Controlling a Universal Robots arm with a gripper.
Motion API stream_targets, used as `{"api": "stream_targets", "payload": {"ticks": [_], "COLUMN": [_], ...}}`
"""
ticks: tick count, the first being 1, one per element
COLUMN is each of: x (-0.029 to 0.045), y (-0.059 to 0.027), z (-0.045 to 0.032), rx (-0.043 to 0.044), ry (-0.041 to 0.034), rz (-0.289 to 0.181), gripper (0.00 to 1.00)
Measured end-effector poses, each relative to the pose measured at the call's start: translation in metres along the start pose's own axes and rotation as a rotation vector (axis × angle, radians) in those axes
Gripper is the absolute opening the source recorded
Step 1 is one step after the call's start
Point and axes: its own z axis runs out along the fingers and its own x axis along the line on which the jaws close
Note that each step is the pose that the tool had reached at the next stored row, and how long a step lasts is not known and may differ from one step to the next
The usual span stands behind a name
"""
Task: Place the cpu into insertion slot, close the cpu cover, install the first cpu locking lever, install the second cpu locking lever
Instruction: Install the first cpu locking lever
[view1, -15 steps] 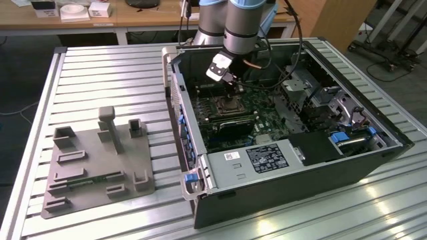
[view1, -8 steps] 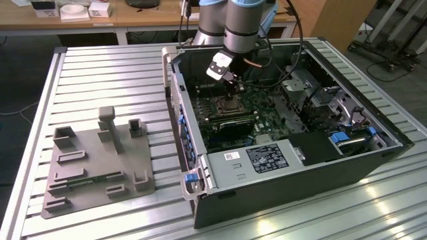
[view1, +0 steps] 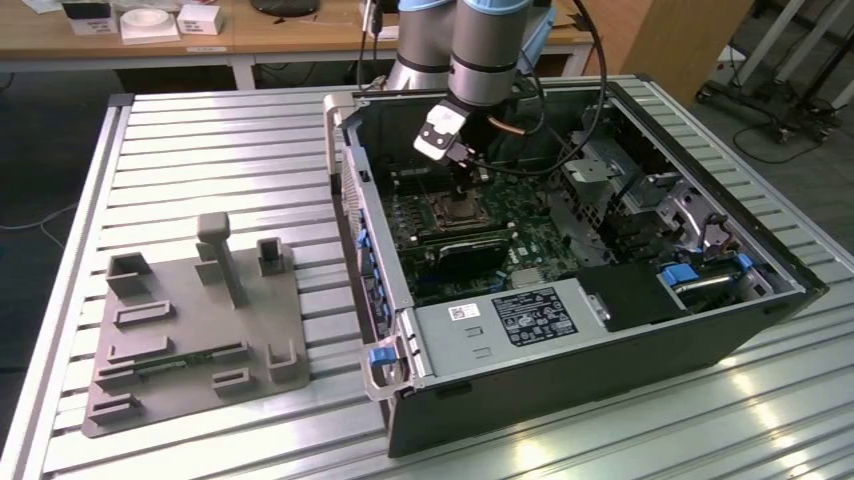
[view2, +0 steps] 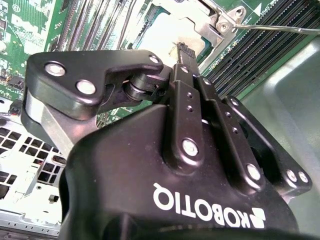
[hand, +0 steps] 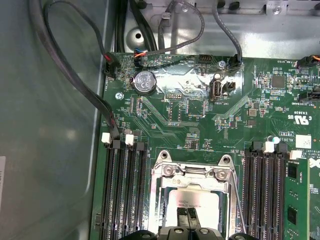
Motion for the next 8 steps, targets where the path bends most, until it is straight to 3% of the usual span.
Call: {"api": "stream_targets", "payload": {"ticks": [5,8], "x": [0.0000,0.0000], "y": [0.0002,0.0004], "z": [-0.0006,-0.0050], "rx": [0.0003,0.0004], "ry": [-0.0003,-0.0001], "rz": [0.000,0.000], "gripper": [0.10,0.10]}}
